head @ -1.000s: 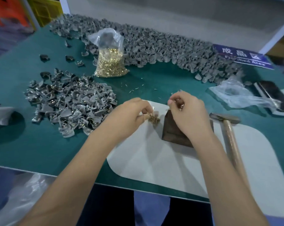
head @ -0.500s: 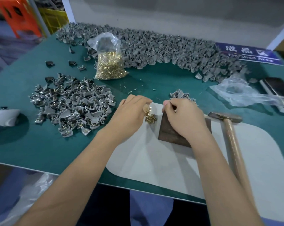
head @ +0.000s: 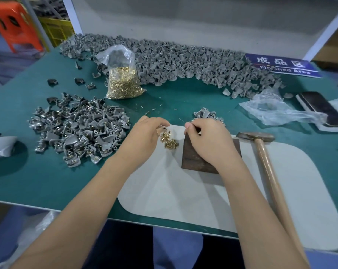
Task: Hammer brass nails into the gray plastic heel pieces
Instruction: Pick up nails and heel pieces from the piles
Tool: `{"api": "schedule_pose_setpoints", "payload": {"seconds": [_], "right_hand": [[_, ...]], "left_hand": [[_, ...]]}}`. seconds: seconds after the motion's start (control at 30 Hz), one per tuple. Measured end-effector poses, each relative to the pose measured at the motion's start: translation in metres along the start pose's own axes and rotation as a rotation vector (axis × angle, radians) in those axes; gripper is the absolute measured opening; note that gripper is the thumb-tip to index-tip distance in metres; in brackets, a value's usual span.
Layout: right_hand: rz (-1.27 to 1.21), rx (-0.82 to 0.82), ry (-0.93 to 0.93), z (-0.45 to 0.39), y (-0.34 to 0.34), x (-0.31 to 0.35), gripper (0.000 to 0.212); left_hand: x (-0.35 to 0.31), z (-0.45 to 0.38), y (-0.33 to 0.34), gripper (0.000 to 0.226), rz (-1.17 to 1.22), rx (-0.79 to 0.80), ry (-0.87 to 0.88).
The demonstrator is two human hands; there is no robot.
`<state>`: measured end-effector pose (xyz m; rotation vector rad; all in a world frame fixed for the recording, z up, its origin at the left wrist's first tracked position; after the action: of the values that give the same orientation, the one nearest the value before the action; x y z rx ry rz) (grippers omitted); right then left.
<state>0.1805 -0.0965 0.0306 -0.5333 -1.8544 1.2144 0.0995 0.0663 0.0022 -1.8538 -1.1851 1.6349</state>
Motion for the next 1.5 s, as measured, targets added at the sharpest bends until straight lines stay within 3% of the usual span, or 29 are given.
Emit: {"api": "schedule_pose_setpoints", "payload": {"seconds": [0.3, 0.4, 0.5, 0.63, 0.73, 0.9, 1.03, 1.23, 1.37, 1.5], "right_hand": [[-0.002, -0.004, 0.002, 0.002, 0.001, 0.000, 0.042], [-0.172, -0.096, 0.037, 0.003, -0.005, -0.005, 0.032], [-0.505, -0.229, 0.071, 0.006, -0.018, -0.011, 0.011], [-0.909, -0.219, 0.095, 0.003, -0.027, -0.017, 0.014], [-0.899, -0.241, 0.101, -0.001, -0.036, -0.027, 0.013], [-0.790, -0.281, 0.019, -0.018, -0.054, -0.040, 0.018], [-0.647, -0.351, -0.034, -0.022, -0.055, -0.046, 0.023], [-0.547, -0.458, 0.145, -0.021, -0.043, -0.074, 0.026], [-0.533, -0.510, 0.239, -0.019, -0.043, -0.091, 0.015], [-0.543, -0.528, 0.281, -0.018, -0.043, -0.096, 0.015]], "left_hand": [[-0.001, -0.024, -0.007, 0.008, -0.174, 0.133, 0.030], [-0.007, -0.026, -0.009, 0.009, -0.294, 0.088, 0.076], [-0.022, -0.029, -0.012, 0.009, 0.018, -0.012, 0.083], [-0.054, -0.043, 0.003, 0.010, 0.471, 0.073, 0.024], [-0.067, -0.055, 0.010, 0.015, 0.652, 0.111, -0.023], [-0.078, -0.076, 0.017, 0.019, 0.726, 0.204, -0.050], [-0.069, -0.090, 0.027, 0.020, 0.688, 0.275, -0.068], [-0.067, -0.112, 0.041, 0.028, 0.362, 0.126, 0.169], [-0.065, -0.124, 0.073, 0.040, 0.002, 0.351, 0.265], [-0.066, -0.124, 0.092, 0.063, -0.054, 0.429, 0.325]]}}
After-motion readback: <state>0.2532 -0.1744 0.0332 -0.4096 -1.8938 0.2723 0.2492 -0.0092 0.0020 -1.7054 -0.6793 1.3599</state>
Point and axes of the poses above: each hand's wrist, its own z-axis away from the middle knuckle, its own y-axis out of the palm, x = y × z, the point moved 6 cm from there along -z, towards the middle knuckle, and after that the axes turned 1 degree about z, right-handed, at the moved point
